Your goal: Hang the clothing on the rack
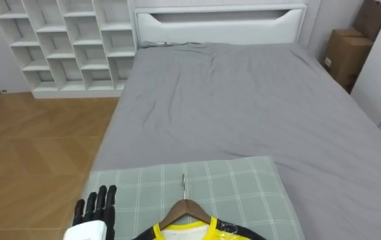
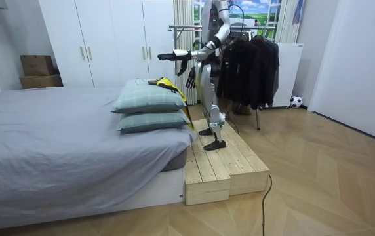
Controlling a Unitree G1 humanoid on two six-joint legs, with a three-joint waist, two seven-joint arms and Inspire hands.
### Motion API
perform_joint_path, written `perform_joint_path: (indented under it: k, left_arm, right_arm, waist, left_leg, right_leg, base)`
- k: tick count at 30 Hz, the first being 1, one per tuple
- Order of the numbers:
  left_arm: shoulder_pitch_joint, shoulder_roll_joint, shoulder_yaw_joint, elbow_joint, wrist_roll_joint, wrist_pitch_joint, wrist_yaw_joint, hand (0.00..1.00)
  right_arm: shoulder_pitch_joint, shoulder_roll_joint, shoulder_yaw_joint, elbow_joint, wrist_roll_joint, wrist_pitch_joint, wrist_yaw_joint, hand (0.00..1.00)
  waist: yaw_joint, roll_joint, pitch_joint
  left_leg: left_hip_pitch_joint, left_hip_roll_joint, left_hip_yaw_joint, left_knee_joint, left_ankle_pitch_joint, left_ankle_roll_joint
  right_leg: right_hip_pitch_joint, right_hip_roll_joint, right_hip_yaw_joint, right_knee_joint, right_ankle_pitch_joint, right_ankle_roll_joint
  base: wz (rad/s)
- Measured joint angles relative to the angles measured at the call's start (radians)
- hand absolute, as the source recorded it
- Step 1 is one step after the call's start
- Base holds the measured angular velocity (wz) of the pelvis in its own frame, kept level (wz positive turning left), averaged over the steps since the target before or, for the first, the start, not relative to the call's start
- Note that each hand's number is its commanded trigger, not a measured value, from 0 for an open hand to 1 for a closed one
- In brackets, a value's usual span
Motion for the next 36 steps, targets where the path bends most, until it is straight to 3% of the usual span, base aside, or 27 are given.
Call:
perform_joint_path:
  k: [9,21,30,36]
  left_arm:
    - [-0.046,0.001,-0.018,0.004,0.000,-0.001,-0.030,0.00]
    - [-0.183,0.000,-0.036,0.167,-0.001,0.020,-0.048,0.00]
    - [-0.232,-0.001,-0.040,0.162,0.000,0.025,-0.070,0.00]
    - [-0.251,-0.004,-0.061,0.154,-0.021,0.046,-0.107,0.00]
  right_arm:
    - [-0.002,0.001,0.001,0.000,-0.002,-0.003,-0.003,0.00]
    - [-0.055,0.002,0.062,0.039,0.019,-0.005,-0.010,0.00]
    - [-0.065,0.003,0.067,0.038,0.015,-0.004,-0.010,0.00]
    - [-0.071,0.002,0.076,0.038,0.016,-0.001,-0.009,0.00]
  waist:
    - [-0.007,-0.009,-0.0002]
    - [-0.034,-0.022,0.0006]
    - [-0.036,-0.024,-0.0003]
    - [-0.040,-0.025,-0.0006]
  left_leg:
    - [-0.003,0.003,0.019,-0.010,0.000,0.000]
    - [-0.080,0.003,0.016,-0.002,0.003,0.000]
    - [-0.096,0.003,0.015,-0.003,0.003,0.000]
    - [-0.096,0.003,0.015,-0.004,0.003,0.000]
  right_leg:
    - [-0.015,0.002,0.027,0.002,0.001,-0.001]
    - [-0.090,0.002,0.025,0.015,0.001,-0.002]
    - [-0.106,0.002,0.025,0.014,0.001,-0.002]
    - [-0.107,0.002,0.025,0.014,0.001,-0.002]
  base:
    - [-0.07]
    - [0.01]
    - [0.00]
    - [0.00]
